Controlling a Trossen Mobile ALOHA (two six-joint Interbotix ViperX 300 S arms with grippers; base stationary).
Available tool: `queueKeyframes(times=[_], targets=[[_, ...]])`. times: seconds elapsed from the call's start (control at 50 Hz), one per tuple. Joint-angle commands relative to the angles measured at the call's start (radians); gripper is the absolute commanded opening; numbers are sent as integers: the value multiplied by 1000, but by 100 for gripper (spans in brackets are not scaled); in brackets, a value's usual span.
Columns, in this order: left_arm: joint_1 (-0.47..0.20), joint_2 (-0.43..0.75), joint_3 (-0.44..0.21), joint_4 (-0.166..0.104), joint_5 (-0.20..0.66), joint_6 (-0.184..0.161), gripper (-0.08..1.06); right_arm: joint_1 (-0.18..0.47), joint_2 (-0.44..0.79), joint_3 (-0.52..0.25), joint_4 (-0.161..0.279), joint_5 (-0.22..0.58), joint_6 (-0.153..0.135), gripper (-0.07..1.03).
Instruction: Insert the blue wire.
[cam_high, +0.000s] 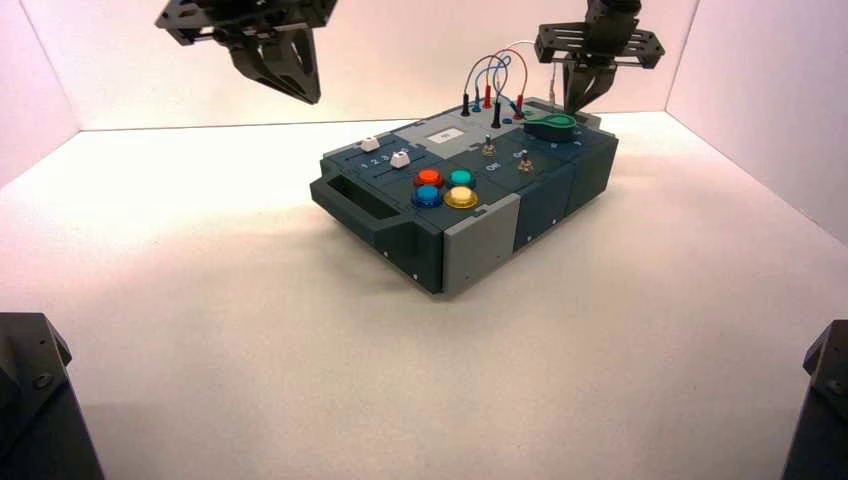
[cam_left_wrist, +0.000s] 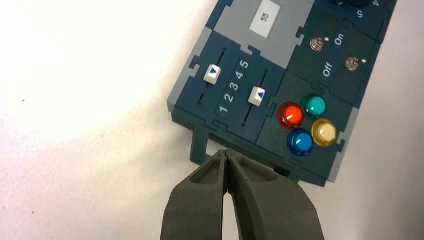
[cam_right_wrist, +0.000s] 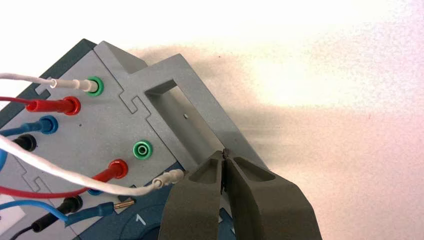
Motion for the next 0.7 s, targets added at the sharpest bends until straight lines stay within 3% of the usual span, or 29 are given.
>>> queueKeyframes(times=[0.02, 0.3, 0.7], targets=[[-29, 26, -38, 2, -11, 2, -3, -5, -8, -20, -3, 3, -2, -2], [-135, 121, -26, 2, 14, 5, -3, -5, -11, -25, -3, 25, -2, -2], [-147, 161, -21, 14, 71, 32, -3, -5, -26, -29, -3, 60, 0, -2]])
